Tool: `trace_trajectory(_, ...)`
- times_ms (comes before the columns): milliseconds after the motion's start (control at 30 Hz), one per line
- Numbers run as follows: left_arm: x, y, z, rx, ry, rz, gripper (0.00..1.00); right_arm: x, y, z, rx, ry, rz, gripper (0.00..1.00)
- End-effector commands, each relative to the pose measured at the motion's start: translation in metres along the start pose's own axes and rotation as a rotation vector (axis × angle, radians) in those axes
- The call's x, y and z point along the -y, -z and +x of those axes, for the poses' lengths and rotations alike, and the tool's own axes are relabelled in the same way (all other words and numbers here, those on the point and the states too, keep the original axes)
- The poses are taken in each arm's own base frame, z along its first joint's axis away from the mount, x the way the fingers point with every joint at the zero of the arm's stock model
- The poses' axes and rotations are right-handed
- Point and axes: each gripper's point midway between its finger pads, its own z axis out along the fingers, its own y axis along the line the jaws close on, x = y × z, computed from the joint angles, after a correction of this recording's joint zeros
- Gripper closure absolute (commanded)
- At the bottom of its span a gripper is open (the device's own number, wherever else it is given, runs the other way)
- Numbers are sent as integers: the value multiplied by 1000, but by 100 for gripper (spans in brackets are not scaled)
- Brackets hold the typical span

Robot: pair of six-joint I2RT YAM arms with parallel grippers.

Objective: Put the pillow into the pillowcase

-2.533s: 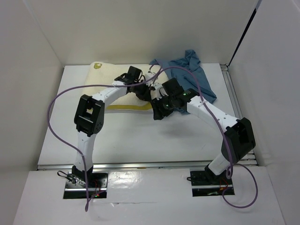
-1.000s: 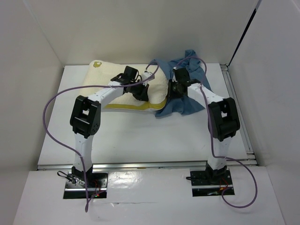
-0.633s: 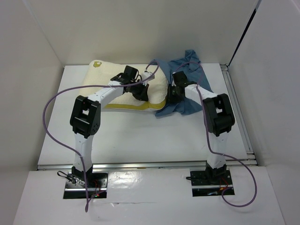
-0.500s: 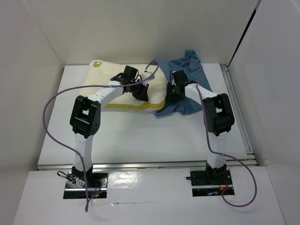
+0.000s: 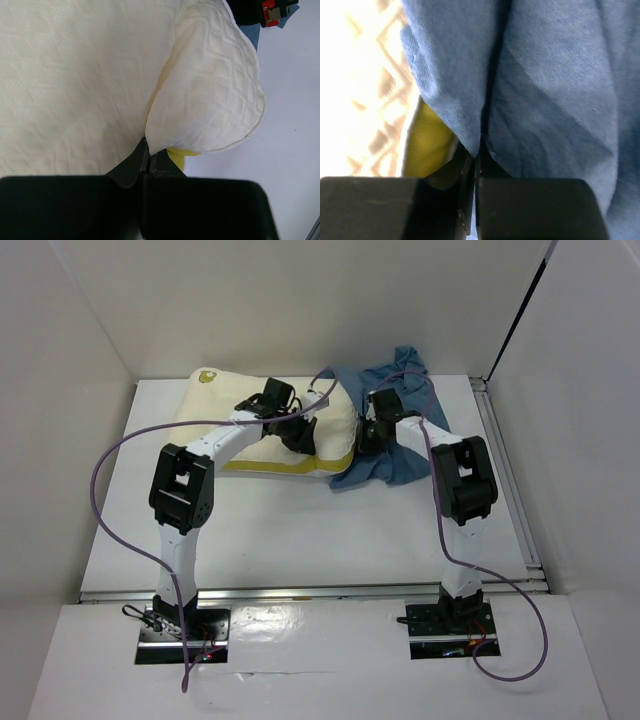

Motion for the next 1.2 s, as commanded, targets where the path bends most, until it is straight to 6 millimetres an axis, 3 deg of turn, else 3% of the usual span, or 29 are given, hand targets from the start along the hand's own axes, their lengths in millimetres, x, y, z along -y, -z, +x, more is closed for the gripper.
trace_trajectory(0, -11, 1, -3, -4, 3, -21, 100, -19, 5, -33, 84, 17, -80, 100)
trace_trajectory(133, -13, 0, -5, -2, 1, -21, 100, -32, 24, -35, 65, 40, -122, 100)
trace_trajectory(233, -12, 0, -5, -1, 10, -21, 100, -44, 55, -36, 38, 68, -166, 100)
trace_trajectory(400, -15, -7, -5, 5, 33, -23, 100, -56, 103, -24, -7, 99, -214, 100)
trace_trajectory(500, -16, -9, -7, 12, 49, -24, 100, -59, 119, -14, -40, 116, -229, 100)
trace_trajectory(700, -18, -11, -16, 37, 63, -28, 100, -71, 131, 0, -111, 107, -300, 100)
trace_trajectory(900, -13, -9, -34, 79, 100, -7, 100, -101, 118, 14, -155, 133, -358, 100)
trace_trajectory(1067, -4, -5, -53, 129, 147, 37, 100, -119, 101, -9, -122, 129, -390, 100)
trace_trajectory(1167, 15, -1, -63, 150, 150, 67, 100, -135, 94, -23, -98, 148, -412, 100)
